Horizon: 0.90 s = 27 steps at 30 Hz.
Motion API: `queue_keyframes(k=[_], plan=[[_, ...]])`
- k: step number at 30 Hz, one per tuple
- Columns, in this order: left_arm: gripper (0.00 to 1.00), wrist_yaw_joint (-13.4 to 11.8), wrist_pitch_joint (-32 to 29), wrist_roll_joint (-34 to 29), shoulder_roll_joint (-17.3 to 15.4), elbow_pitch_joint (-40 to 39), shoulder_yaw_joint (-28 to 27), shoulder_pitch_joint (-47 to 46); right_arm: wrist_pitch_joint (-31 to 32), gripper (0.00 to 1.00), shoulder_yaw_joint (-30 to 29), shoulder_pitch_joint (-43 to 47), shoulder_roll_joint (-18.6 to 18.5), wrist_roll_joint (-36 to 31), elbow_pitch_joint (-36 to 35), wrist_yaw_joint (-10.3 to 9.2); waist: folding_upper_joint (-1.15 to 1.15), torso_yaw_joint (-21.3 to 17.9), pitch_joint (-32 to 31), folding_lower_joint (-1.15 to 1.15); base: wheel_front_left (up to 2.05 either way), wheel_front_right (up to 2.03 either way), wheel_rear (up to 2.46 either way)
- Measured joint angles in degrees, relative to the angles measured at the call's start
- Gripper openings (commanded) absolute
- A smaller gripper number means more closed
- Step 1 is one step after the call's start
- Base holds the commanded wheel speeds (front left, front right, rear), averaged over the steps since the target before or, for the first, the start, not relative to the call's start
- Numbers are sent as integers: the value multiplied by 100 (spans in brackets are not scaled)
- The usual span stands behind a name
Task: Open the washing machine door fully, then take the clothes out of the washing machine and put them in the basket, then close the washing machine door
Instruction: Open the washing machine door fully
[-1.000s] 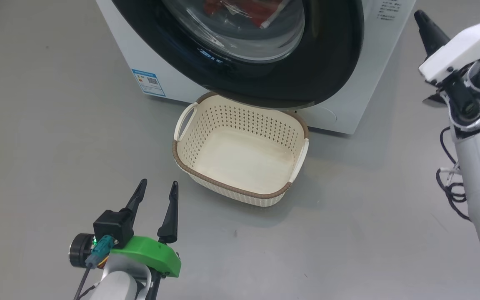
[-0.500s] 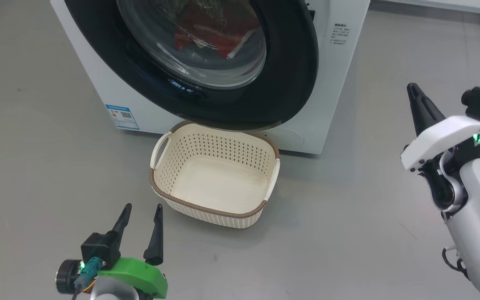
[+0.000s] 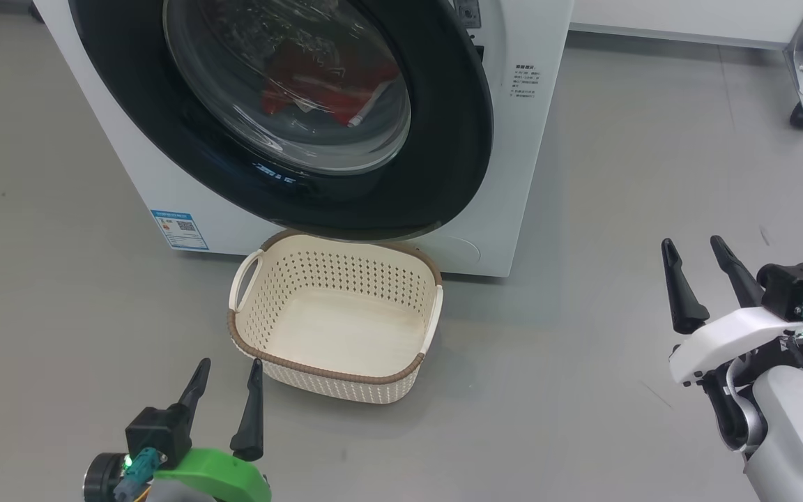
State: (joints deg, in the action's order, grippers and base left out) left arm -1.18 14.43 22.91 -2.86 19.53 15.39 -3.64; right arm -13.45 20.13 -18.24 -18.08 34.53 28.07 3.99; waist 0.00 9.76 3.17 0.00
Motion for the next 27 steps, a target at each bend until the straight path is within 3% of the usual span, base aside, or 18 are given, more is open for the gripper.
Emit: queue_keyframes(k=[10, 27], plan=[[100, 45, 0, -12, 2, -179, -231, 44, -57, 100, -215, 365, 146, -183, -247, -265, 0, -60, -3, 0, 0, 0, 0], [100, 98, 0, -96, 5, -314, -319, 132, -99, 100, -559, 703, 372, -483, -971, -365, 0, -183, 11, 0, 0, 0, 0]])
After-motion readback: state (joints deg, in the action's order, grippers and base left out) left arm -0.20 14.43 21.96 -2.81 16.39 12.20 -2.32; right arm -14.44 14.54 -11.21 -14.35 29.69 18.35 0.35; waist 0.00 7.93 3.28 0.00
